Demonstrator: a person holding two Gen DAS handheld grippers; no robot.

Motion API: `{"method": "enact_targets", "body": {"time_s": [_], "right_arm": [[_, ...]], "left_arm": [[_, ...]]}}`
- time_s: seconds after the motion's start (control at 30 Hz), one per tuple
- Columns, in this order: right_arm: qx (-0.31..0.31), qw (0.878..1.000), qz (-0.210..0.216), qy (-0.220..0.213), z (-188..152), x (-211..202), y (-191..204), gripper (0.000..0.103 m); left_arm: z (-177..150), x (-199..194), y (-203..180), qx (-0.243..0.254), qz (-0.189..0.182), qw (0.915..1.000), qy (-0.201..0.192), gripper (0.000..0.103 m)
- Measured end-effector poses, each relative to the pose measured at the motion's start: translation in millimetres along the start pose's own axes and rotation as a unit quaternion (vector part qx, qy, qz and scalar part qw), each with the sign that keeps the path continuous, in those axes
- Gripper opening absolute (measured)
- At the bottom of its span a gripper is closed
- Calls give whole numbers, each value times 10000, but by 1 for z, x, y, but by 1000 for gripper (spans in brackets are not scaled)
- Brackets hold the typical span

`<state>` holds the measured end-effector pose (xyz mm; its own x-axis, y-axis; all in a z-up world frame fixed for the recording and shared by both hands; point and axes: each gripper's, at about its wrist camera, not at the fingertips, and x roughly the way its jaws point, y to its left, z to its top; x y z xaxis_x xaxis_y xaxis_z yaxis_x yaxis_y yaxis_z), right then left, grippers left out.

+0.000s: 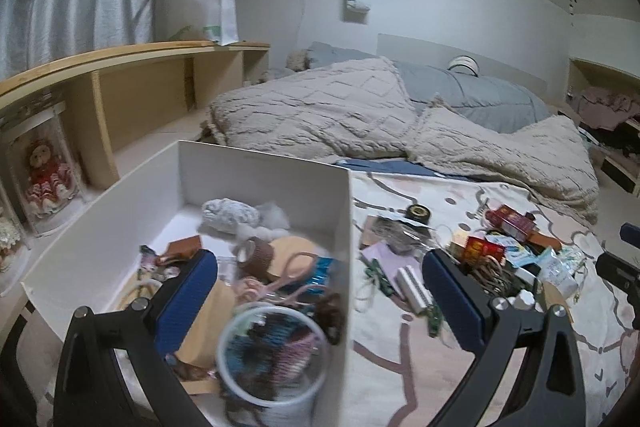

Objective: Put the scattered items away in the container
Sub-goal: 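Withdraw both grippers from the shoe box back over the item pile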

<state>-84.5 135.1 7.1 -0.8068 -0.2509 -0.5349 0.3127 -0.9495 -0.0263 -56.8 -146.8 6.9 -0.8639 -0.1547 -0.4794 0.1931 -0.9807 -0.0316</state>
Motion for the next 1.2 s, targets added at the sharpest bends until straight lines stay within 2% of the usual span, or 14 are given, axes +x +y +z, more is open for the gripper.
{"method": "enact_targets", "body": {"time_s": [0.5, 0.7, 1.2], "right_arm": [[155, 9982, -566, 77, -31, -15, -58, 103], [165, 9961, -831, 235, -48, -16, -76, 103], [467, 9925, -901, 684, -85, -2, -109, 103]], "left_arm": [[-19, -1, -58, 274, -608, 9978, 45, 103], [-28, -3, -84, 439, -914, 9948, 119, 103], [-66, 18, -132, 759, -1219, 9860, 846, 103]]}}
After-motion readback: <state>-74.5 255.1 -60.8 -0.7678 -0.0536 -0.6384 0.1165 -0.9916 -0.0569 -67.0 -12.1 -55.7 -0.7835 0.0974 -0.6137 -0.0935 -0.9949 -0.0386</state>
